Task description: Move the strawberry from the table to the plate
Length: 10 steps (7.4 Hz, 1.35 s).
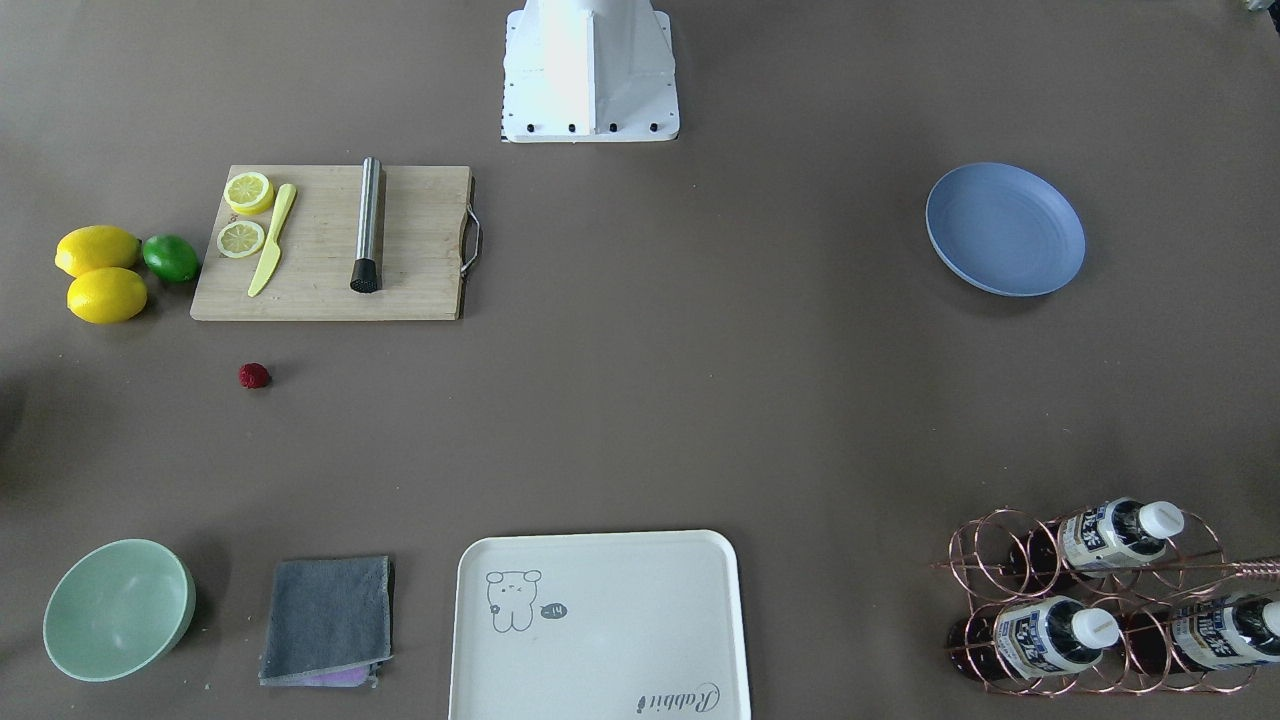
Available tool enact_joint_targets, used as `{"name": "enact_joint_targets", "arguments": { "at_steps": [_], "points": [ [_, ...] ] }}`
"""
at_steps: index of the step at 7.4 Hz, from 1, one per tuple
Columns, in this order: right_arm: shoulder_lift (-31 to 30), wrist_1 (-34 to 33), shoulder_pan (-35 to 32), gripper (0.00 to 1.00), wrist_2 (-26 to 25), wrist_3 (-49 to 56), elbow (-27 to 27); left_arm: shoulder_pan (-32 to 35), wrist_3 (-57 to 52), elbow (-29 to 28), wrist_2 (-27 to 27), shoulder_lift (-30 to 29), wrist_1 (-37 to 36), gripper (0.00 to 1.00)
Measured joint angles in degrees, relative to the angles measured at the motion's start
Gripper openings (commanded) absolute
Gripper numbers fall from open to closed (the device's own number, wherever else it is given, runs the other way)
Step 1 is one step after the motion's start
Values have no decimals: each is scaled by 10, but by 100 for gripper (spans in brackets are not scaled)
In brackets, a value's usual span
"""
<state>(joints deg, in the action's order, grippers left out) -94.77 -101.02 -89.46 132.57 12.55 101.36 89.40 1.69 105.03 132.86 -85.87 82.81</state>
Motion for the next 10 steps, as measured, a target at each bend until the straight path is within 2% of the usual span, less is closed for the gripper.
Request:
{"name": "enact_joint_targets", "arguments": {
  "at_steps": [4,7,9,10],
  "points": [
    [11,52,34,100,53,-52,9,-106,93,19,37,9,61,97],
    [15,84,64,100,87,-105,14,-180,202,-44,56,75,288,92],
    [28,87,85,100,89,-146,15,-233,303,-121,51,84,447,87],
    [32,87,93,100,89,-153,16,-258,349,-147,39,84,503,80]
  ]
}}
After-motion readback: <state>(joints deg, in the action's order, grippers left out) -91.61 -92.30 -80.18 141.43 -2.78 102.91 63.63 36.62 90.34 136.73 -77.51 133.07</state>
